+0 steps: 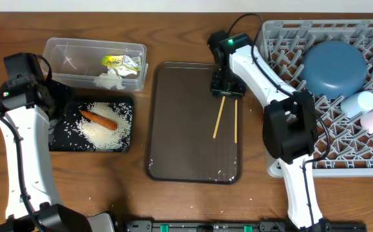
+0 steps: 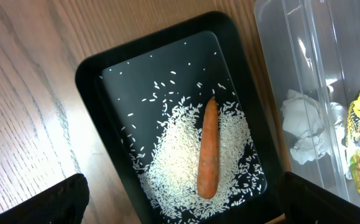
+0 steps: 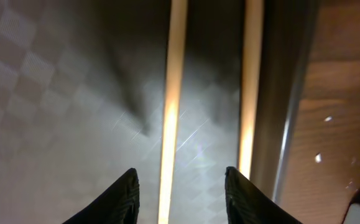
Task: Sort waste into correct bins and load items into the dishwasher rack
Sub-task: 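Move the right gripper to the chopsticks and grasp one chopstick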
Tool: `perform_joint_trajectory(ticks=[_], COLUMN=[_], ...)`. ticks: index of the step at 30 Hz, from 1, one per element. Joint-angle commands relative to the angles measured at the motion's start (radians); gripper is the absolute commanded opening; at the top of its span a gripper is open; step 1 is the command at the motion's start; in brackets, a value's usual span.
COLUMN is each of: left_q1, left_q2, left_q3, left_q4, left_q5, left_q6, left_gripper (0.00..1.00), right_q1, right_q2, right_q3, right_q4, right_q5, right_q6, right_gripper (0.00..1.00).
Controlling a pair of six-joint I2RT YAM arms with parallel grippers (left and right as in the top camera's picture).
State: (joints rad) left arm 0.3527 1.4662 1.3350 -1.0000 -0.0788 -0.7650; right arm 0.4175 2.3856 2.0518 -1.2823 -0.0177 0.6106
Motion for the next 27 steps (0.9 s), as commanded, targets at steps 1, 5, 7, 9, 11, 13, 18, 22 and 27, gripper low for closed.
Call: perform_joint_trajectory(ticks=[1, 5, 7, 9, 11, 13, 18, 22, 27], left_q1=[0.004, 0.004, 0.004, 0.004, 0.004, 0.004, 0.004, 0.004, 0.004], left_q2=[0.008, 0.008, 0.008, 0.008, 0.008, 0.008, 0.008, 0.008, 0.008], left_q3=[0.001, 0.001, 0.001, 0.001, 0.001, 0.001, 0.001, 0.001, 0.001], left_q4=[-0.006, -0.006, -0.006, -0.006, -0.006, -0.006, -0.006, -0.006, -0.006], left_q5=[-0.012, -0.012, -0.012, -0.012, -0.012, -0.012, -0.012, -0.012, -0.012], left_q6=[0.002, 0.002, 0.002, 0.002, 0.002, 0.002, 0.002, 0.002, 0.002], left_gripper=[0.98, 0.98, 0.98, 0.98, 0.98, 0.98, 0.98, 0.98, 0.98], right_q1=[0.003, 0.01, 0.015, 0.019, 0.021, 0.021, 0.022, 0.022, 0.0], right_q2=[0.008, 0.008, 0.008, 0.008, 0.008, 0.008, 0.008, 0.008, -0.023], right_q3=[-0.026, -0.072, -0.09, -0.098, -0.103, -0.103, -0.104, -0.102, -0.061], right_q4=[0.019, 0.068, 0.091, 0.101, 0.103, 0.104, 0.104, 0.104, 0.089], right_q5=[0.002, -0.021, -0.034, -0.039, -0.039, -0.038, -0.035, -0.036, -0.07], right_q6=[0.005, 0.005, 0.005, 0.005, 0.005, 0.005, 0.006, 0.005, -0.084], right_gripper=[0.44, 0.43, 0.43, 0.43, 0.42, 0.4, 0.1, 0.01, 0.01])
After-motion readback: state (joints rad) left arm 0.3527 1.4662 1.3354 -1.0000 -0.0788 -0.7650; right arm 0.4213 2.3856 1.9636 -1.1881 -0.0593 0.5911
